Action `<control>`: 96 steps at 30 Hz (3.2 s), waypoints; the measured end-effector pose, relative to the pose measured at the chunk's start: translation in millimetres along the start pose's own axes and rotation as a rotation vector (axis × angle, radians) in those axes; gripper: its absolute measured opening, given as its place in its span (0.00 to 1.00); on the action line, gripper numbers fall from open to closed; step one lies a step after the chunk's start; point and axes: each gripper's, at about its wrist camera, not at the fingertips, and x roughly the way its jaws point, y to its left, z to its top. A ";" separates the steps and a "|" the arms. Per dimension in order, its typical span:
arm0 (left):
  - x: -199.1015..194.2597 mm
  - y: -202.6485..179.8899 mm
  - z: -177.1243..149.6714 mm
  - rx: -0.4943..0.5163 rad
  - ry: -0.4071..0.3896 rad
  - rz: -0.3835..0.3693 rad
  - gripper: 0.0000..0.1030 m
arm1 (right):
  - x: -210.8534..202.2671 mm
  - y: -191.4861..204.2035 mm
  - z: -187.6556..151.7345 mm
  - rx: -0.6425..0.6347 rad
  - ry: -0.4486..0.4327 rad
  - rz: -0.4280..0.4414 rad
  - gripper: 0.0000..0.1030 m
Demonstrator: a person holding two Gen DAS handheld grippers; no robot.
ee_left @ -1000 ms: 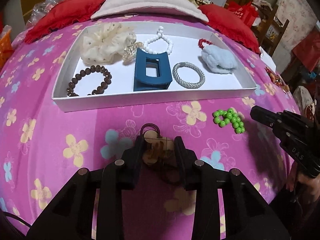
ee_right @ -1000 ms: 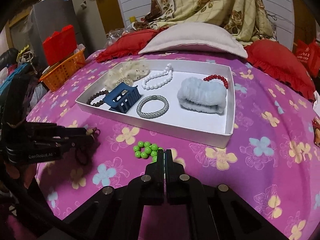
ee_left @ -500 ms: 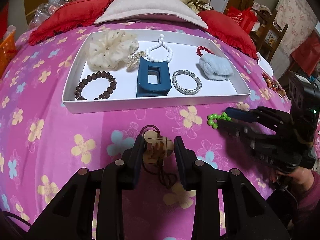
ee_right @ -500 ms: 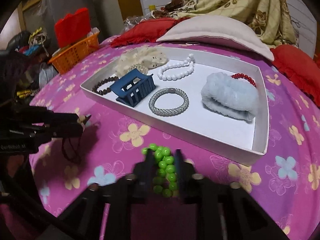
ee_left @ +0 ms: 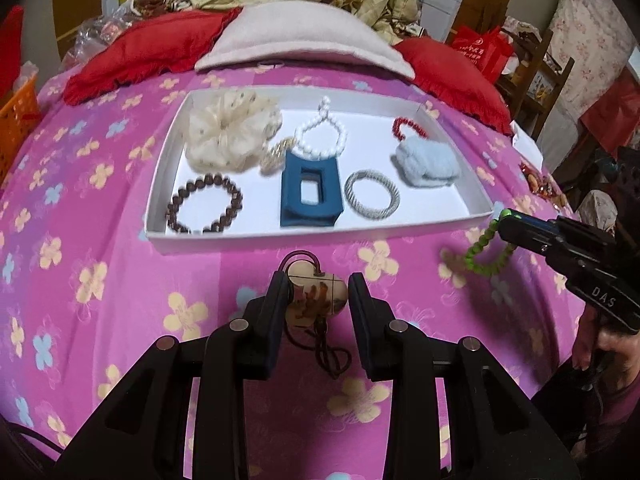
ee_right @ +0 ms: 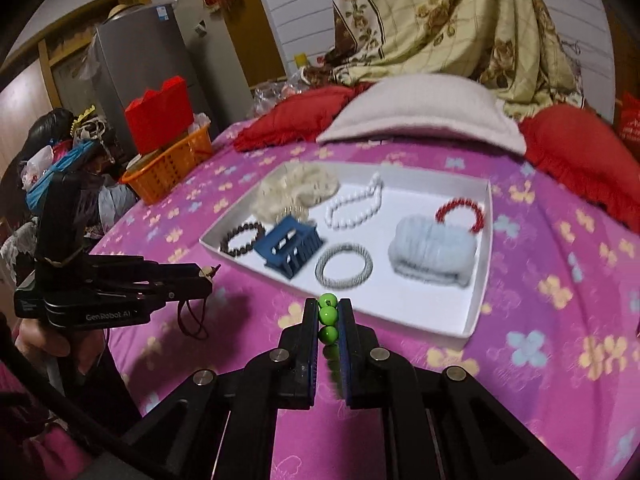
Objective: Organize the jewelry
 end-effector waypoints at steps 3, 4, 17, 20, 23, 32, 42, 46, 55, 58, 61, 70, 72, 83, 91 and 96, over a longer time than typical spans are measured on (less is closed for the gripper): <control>-6.2 -3.7 11.4 0.014 -0.024 0.005 0.29 | -7.0 -1.5 11.6 -0.010 -0.012 -0.021 0.08; -7.8 -4.2 14.9 0.018 -0.031 0.008 0.29 | -8.3 -2.3 13.9 -0.012 -0.014 -0.028 0.08; 2.4 -14.0 67.5 0.066 -0.073 0.060 0.29 | -5.1 -19.6 54.1 -0.037 -0.037 -0.087 0.08; 8.5 -18.9 78.2 0.080 -0.075 0.069 0.29 | 2.0 -23.7 63.3 -0.039 -0.034 -0.094 0.08; 15.7 -22.4 88.5 0.087 -0.076 0.072 0.29 | 9.3 -28.9 70.5 -0.038 -0.030 -0.100 0.08; 39.4 -32.2 110.1 0.095 -0.061 0.069 0.29 | 29.0 -45.9 89.7 -0.022 -0.017 -0.113 0.08; 68.3 -40.3 124.2 0.069 -0.034 0.020 0.29 | 58.8 -60.3 106.8 -0.007 0.015 -0.124 0.08; 80.9 -42.0 127.7 0.055 -0.019 -0.002 0.29 | 72.9 -62.7 113.5 -0.005 0.022 -0.120 0.08; 111.2 -36.4 127.8 0.006 0.028 -0.036 0.29 | 117.9 -71.0 117.4 0.049 0.081 -0.066 0.08; 117.8 -31.3 127.3 -0.006 0.038 -0.026 0.29 | 134.0 -78.0 115.7 0.066 0.111 -0.074 0.08; 121.7 -26.2 126.1 -0.016 0.039 -0.014 0.29 | 149.0 -90.4 112.7 0.100 0.138 -0.086 0.08; 118.5 -17.9 119.2 -0.032 0.000 0.022 0.69 | 141.7 -110.4 95.2 0.178 0.123 -0.131 0.27; 116.8 -17.2 116.7 -0.035 -0.001 0.043 0.69 | 134.2 -107.6 92.1 0.169 0.114 -0.159 0.27; 87.1 -10.4 94.7 -0.062 -0.051 0.106 0.69 | 75.1 -74.4 68.5 0.150 -0.012 -0.299 0.41; 43.8 -11.9 71.3 -0.065 -0.130 0.166 0.69 | 36.2 -40.3 44.9 0.184 -0.051 -0.347 0.42; 7.7 -16.1 52.7 -0.059 -0.189 0.216 0.69 | 15.1 -13.2 32.1 0.180 -0.054 -0.357 0.54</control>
